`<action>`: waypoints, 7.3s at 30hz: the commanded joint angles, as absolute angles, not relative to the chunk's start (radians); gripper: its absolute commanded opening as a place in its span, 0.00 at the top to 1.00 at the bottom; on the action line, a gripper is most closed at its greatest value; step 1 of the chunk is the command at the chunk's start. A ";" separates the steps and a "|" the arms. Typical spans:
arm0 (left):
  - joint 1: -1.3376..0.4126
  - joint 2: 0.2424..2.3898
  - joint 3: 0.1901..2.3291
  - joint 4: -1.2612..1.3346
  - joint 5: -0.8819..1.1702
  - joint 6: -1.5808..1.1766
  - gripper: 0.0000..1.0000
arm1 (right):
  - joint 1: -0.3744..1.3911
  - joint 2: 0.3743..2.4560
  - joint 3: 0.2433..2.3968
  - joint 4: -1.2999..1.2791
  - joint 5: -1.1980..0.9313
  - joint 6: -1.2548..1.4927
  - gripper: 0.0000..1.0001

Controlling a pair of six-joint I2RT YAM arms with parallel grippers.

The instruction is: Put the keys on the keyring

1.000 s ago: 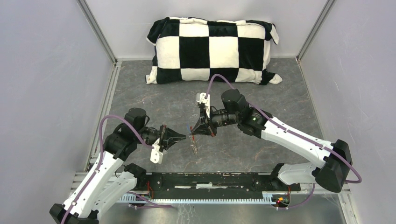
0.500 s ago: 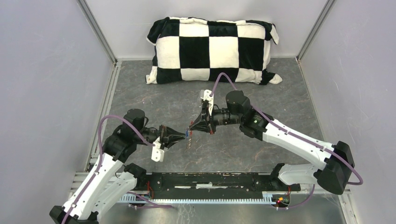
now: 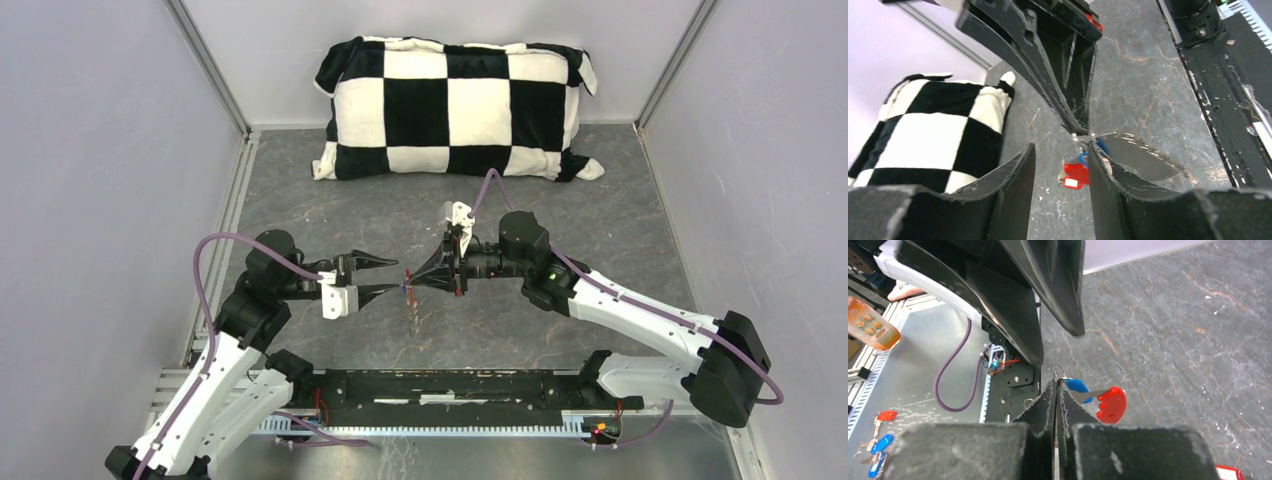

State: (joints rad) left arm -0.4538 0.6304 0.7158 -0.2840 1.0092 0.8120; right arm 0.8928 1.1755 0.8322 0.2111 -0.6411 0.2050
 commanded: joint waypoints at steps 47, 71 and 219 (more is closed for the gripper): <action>-0.454 0.690 0.736 -0.471 1.096 1.125 0.72 | 0.900 1.204 0.859 0.336 -0.724 0.269 1.00; -0.454 0.571 0.628 -0.402 1.053 1.284 0.85 | 0.901 1.195 0.830 0.400 -0.719 0.322 1.00; -0.454 0.878 0.849 -0.449 1.205 0.613 0.70 | 0.951 1.132 0.598 0.853 -0.508 0.345 1.00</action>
State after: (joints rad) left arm -0.4538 0.8780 0.8433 -0.4694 1.1641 0.6453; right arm 0.9409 1.1198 0.5423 0.7738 -0.4995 0.3367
